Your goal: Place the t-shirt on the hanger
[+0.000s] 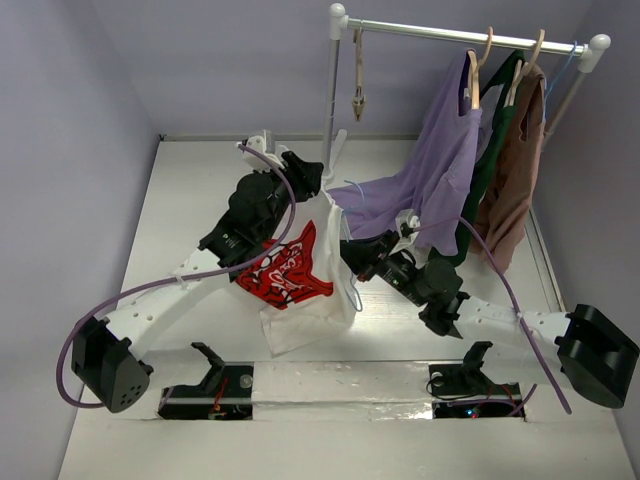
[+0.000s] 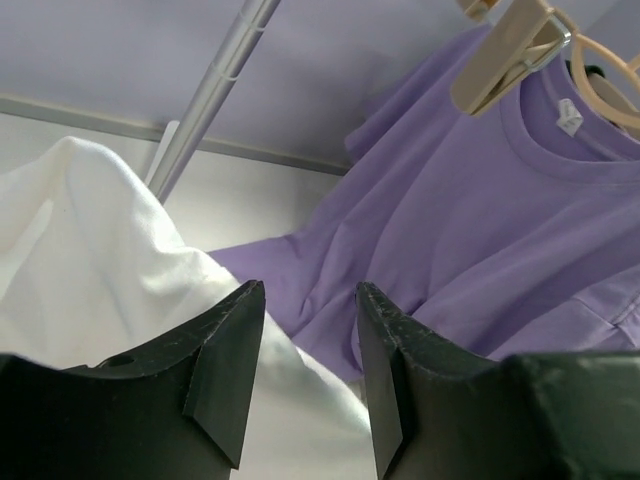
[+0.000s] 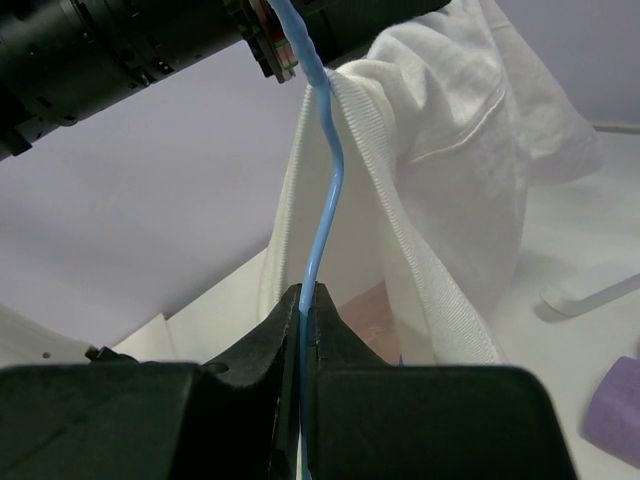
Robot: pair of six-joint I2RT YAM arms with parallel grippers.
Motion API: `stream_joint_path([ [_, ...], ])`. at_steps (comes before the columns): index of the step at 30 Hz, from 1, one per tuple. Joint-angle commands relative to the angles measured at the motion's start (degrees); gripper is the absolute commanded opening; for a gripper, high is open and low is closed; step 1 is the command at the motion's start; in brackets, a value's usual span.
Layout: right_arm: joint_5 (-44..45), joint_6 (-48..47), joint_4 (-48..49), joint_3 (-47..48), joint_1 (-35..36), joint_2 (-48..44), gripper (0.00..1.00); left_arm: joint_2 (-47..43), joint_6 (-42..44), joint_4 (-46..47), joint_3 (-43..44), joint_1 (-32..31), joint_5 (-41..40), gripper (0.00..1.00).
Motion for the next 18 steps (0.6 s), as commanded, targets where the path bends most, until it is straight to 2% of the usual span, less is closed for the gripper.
stream_joint_path([
  [1,1.6,-1.9,3.8,1.8,0.0,-0.2,0.00,-2.6,-0.4,0.6,-1.2,0.3,-2.7,0.39],
  [5,2.0,-2.0,3.5,1.9,0.0,0.1,0.00,-5.1,0.2,0.7,-3.1,0.3,-6.4,0.46],
  [10,2.0,-2.3,3.5,1.9,0.0,0.2,0.00,-5.5,0.4,1.0,-4.1,0.3,-7.1,0.48],
  [18,1.4,-2.4,3.4,1.9,0.0,0.2,0.00,-1.3,1.1,1.8,-2.2,0.3,-5.4,0.46],
])
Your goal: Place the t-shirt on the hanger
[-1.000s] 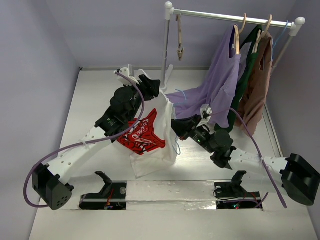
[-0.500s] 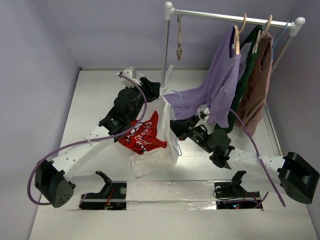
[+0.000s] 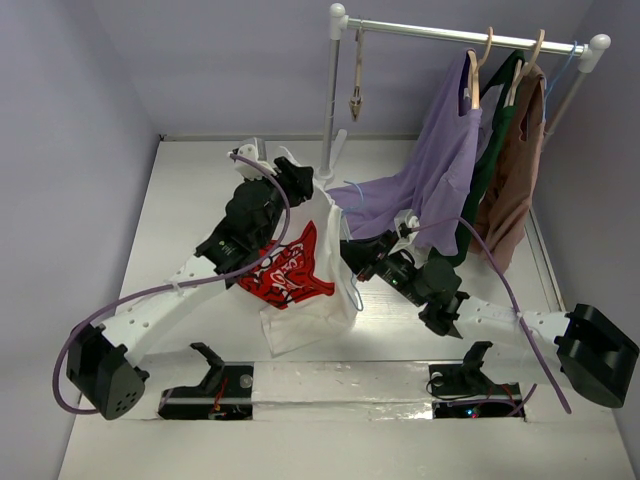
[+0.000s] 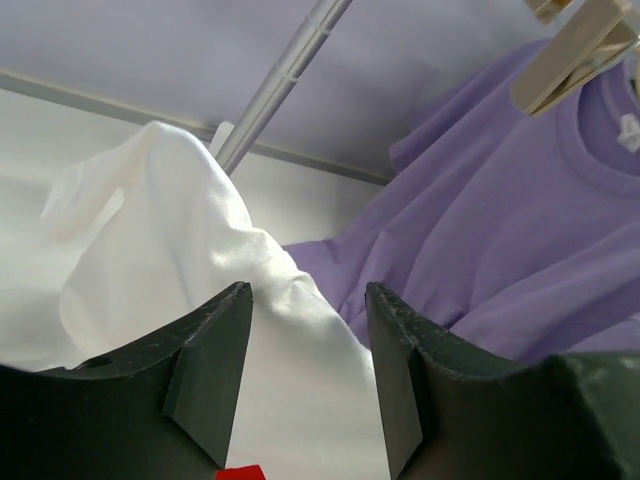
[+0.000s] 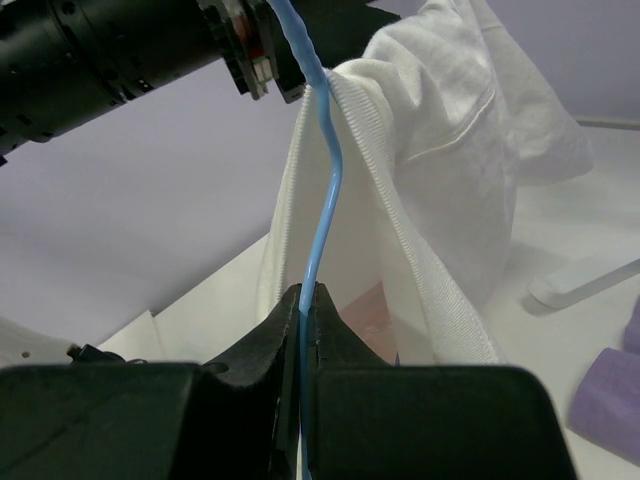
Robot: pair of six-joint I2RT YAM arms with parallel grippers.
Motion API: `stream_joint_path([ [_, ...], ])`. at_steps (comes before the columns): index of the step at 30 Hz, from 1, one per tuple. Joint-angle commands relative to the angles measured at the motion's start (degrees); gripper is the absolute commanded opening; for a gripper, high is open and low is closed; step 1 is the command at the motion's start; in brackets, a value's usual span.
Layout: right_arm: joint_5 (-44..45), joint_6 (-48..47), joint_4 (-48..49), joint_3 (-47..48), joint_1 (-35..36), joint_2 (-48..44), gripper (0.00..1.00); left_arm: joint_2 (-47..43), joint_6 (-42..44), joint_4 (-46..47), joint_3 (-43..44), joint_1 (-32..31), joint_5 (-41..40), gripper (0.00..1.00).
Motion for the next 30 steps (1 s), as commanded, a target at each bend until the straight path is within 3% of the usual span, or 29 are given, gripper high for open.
stream_joint_path([
  [1,0.6,-1.4,4.3,1.8,0.0,0.0,0.00,2.0,1.2,2.4,1.6,0.3,0.8,0.45],
  [5,1.4,-1.6,3.7,1.6,0.0,-0.7,0.00,2.3,1.0,3.1,1.5,0.3,1.2,0.34],
  [11,2.0,-1.7,3.6,2.0,0.0,0.0,0.00,2.2,0.0,3.0,0.9,0.3,1.7,0.01],
  [23,6.9,-6.1,-0.7,7.5,0.0,3.6,0.00,0.1,-2.8,2.7,-1.8,-2.4,9.7,0.00],
  [30,1.1,-6.6,0.0,11.2,-2.6,8.8,0.00,-3.2,-0.2,-1.7,1.8,-7.1,16.3,0.00],
])
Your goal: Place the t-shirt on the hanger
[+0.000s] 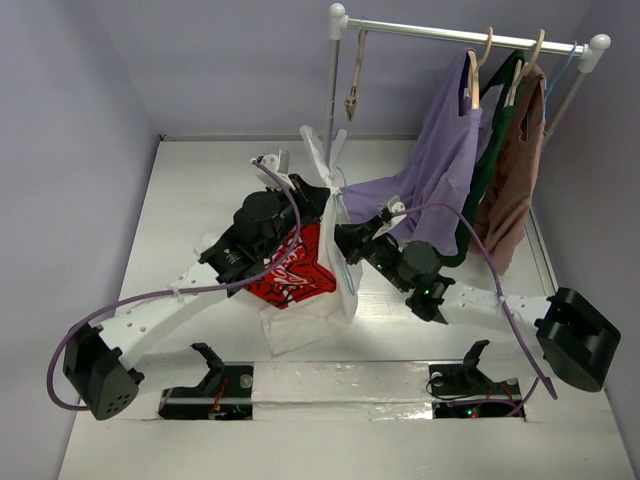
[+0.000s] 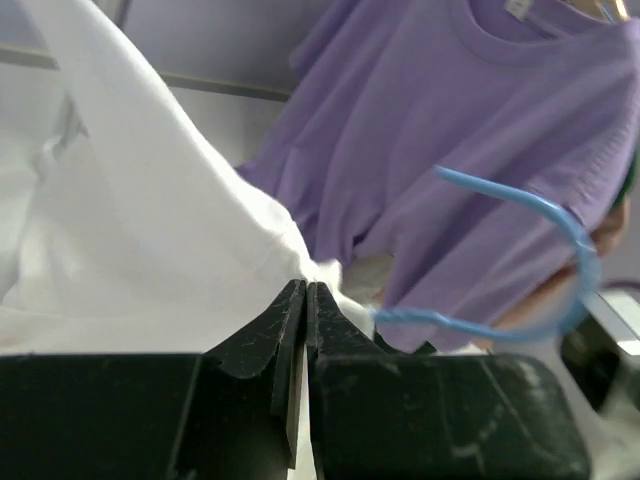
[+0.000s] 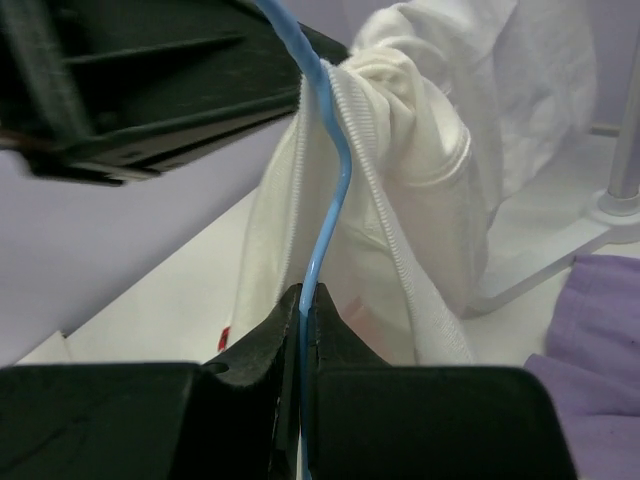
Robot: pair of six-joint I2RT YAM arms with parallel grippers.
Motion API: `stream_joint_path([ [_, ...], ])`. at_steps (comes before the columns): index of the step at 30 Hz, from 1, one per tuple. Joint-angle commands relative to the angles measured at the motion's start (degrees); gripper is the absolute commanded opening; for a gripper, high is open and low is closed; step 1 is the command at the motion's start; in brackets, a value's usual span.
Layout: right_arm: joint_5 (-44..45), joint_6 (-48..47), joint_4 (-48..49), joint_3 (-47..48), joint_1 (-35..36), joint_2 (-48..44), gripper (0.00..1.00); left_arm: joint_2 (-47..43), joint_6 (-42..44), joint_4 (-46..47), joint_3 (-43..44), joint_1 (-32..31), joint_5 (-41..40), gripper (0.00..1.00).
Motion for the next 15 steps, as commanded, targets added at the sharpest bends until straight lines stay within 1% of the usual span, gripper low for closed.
stream_joint_path([
  [1,-2.9,-1.5,5.6,4.0,-1.7,1.8,0.00,-3.0,1.9,-1.9,4.0,-2.1,7.7,0.00],
  [4,-4.5,0.0,8.5,3.5,-3.9,2.0,0.00,-4.4,4.7,-7.4,6.5,-2.6,13.3,0.00],
  [6,-4.7,0.4,9.5,3.3,-5.3,1.7,0.00,-6.7,5.2,-9.7,6.2,-2.6,13.6,0.00],
  [8,-4.3,0.4,10.3,3.2,-5.3,1.2,0.00,-8.2,5.4,-11.6,6.1,-2.6,12.1,0.00],
  [9,-4.2,0.3,10.7,2.8,-5.8,1.0,0.00,-9.0,5.4,-12.4,6.0,-2.6,9.8,0.05],
  [10,-4.3,0.3,11.6,2.5,-5.8,0.4,0.00,-10.5,4.9,-13.5,5.6,-2.6,6.4,0.14],
  [11,-4.4,0.6,12.1,2.1,-5.8,0.1,0.00,-11.2,4.6,-13.5,5.3,-2.6,4.5,0.24],
  [12,-4.6,0.7,12.5,1.8,-5.8,-0.2,0.00,-11.7,4.5,-13.5,5.2,-2.6,2.9,0.39],
  [13,-4.9,0.9,12.8,1.1,-5.8,-0.6,0.00,-12.2,4.6,-13.5,5.5,-2.6,0.1,0.44],
  [15,-4.9,1.2,12.7,0.5,-5.8,-1.1,0.00,-11.8,4.8,-13.4,6.3,-1.2,-1.3,0.50],
])
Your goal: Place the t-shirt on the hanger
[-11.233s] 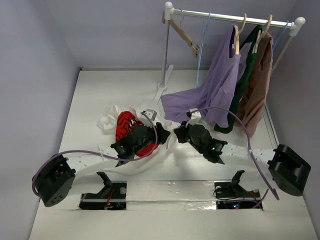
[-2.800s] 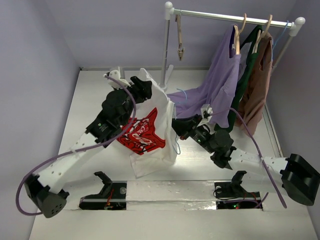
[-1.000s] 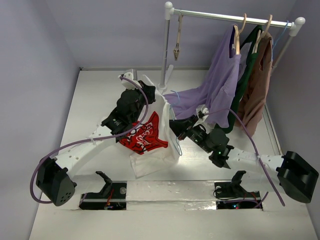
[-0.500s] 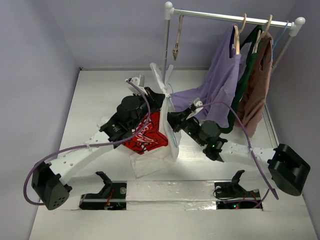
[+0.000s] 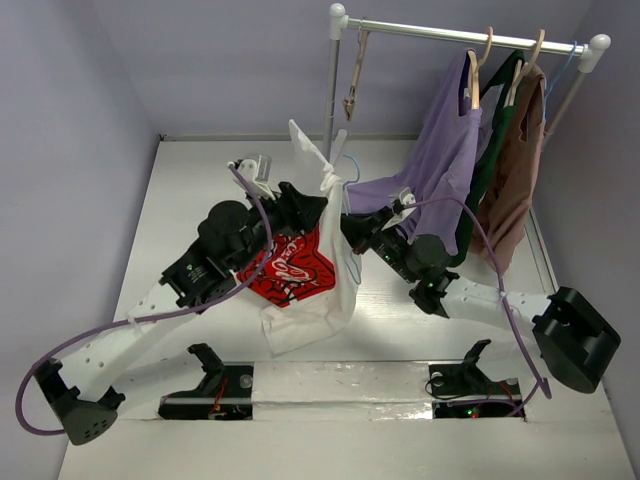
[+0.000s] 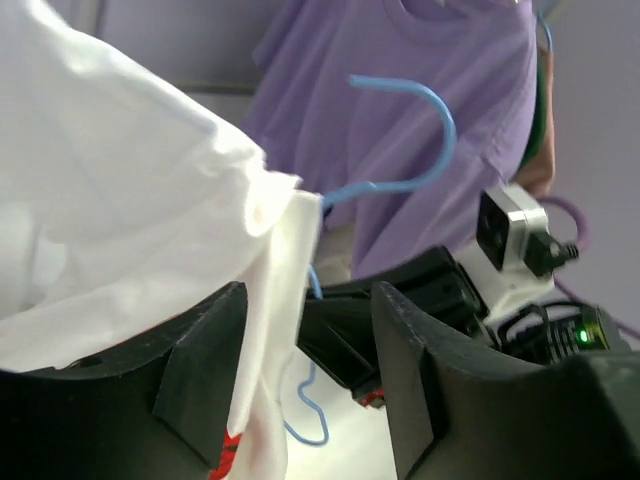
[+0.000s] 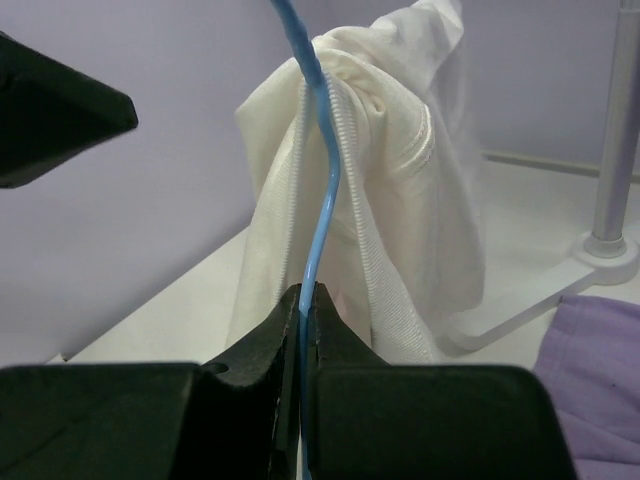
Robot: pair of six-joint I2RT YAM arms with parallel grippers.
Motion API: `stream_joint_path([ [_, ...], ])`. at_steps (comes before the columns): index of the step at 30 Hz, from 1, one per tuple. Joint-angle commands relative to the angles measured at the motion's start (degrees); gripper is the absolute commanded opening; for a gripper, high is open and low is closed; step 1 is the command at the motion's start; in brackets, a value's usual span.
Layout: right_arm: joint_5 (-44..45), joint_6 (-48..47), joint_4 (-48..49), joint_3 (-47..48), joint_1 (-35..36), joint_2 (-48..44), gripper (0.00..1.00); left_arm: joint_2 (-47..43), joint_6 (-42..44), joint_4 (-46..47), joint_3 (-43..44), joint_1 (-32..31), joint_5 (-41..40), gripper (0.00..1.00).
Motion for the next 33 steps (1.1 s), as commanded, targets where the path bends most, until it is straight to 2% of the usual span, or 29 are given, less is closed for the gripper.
stream_joint_path([
  [1,-0.4,0.5,7.9,-0.8,-0.3,-2.9,0.00,0.4,0.4,0.5,3.6,2.5,-5.0,0.50],
  [7,-1.0,1.3,6.4,-3.0,-0.3,-5.5,0.00,6.1,-2.8,7.2,5.0,5.2,-4.3,0.55],
  [12,-1.3,0.8,4.9,-3.2,-0.3,-6.5,0.00,11.3,-6.2,12.3,5.5,5.2,-0.5,0.58],
  [20,-1.7,0.6,4.4,-2.6,-0.3,-5.2,0.00,13.8,-9.8,21.3,0.1,5.2,4.7,0.62],
  [29,-1.7,0.6,1.9,0.4,-0.3,-3.3,0.00,16.7,-14.1,23.7,-3.7,5.2,5.8,0.59],
  [32,-1.6,0.4,0.4,1.8,-0.3,-2.9,0.00,16.7,-16.3,26.1,-5.9,5.2,4.7,0.56],
  [33,-1.6,0.4,0.1,2.5,-0.3,-2.7,0.00,16.7,-17.5,26.6,-6.3,5.2,4.6,0.51],
])
